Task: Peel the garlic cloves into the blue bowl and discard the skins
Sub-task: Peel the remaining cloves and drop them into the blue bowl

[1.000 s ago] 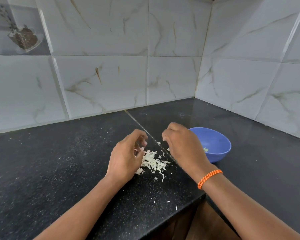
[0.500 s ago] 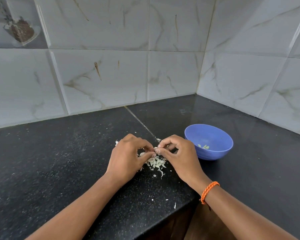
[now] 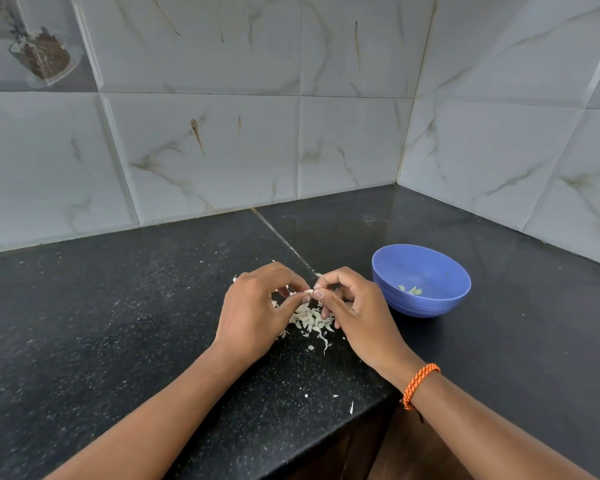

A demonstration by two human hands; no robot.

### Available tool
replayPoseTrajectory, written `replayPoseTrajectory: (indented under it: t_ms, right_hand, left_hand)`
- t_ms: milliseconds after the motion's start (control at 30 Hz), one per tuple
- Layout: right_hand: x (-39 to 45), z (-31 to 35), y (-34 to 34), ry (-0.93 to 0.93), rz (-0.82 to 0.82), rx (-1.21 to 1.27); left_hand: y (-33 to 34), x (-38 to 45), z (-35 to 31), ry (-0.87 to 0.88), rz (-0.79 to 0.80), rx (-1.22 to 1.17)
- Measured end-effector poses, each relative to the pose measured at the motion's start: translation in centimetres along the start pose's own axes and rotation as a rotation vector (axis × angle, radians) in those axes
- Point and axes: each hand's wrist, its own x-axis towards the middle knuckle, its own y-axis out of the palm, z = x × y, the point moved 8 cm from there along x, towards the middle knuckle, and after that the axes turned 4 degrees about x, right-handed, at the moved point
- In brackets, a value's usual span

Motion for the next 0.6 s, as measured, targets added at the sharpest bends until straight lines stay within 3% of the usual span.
replayPoseTrajectory:
  t_ms: [367, 600]
  right_hand:
    - [-0.4, 1.4, 0.2, -0.124, -0.020, -0.112]
    - [0.1, -1.0, 0.7, 0.123, 0.068, 0.337]
  left_hand:
    - [-0.2, -0.3, 0.8, -0.141, -0.020, -0.154]
    - [0.5, -0.2, 1.0, -0.187, 0.078, -0.367]
